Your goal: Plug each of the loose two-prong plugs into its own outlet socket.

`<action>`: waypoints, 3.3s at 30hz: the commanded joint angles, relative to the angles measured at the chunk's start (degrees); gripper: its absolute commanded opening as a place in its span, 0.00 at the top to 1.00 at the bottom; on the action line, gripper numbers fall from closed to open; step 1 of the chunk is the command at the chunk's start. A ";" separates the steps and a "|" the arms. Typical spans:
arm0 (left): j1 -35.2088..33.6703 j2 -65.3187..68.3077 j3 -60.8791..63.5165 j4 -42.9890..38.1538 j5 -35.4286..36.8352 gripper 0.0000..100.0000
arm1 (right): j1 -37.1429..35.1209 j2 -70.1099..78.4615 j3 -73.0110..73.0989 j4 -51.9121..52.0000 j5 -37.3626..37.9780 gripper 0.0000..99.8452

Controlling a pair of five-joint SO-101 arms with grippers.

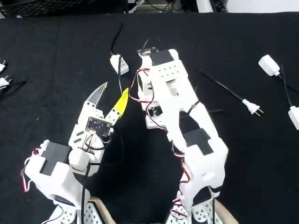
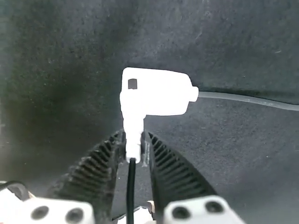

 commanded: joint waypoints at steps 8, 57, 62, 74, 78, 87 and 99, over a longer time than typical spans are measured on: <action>0.40 -0.09 -1.54 0.00 0.09 0.76 | -0.70 -9.89 7.52 0.62 1.05 0.99; 0.48 -0.09 -1.45 0.00 0.09 0.76 | 1.32 -3.03 3.74 -1.41 -0.26 0.99; 0.48 -0.09 -1.45 0.00 0.09 0.76 | 1.23 -3.03 5.32 -1.49 -0.53 0.99; 0.48 -0.09 -1.45 0.00 0.09 0.76 | 0.09 -3.03 10.86 -6.33 -0.70 0.99; 0.48 -0.09 -1.54 0.00 0.09 0.76 | -1.32 -3.12 10.86 -6.24 -1.32 0.99; 0.48 -0.09 -1.54 0.00 0.09 0.76 | -2.02 -3.56 9.63 -3.78 -1.05 0.99; 0.48 -0.09 -2.95 0.26 0.09 0.76 | -1.14 -3.65 4.53 1.23 3.78 0.99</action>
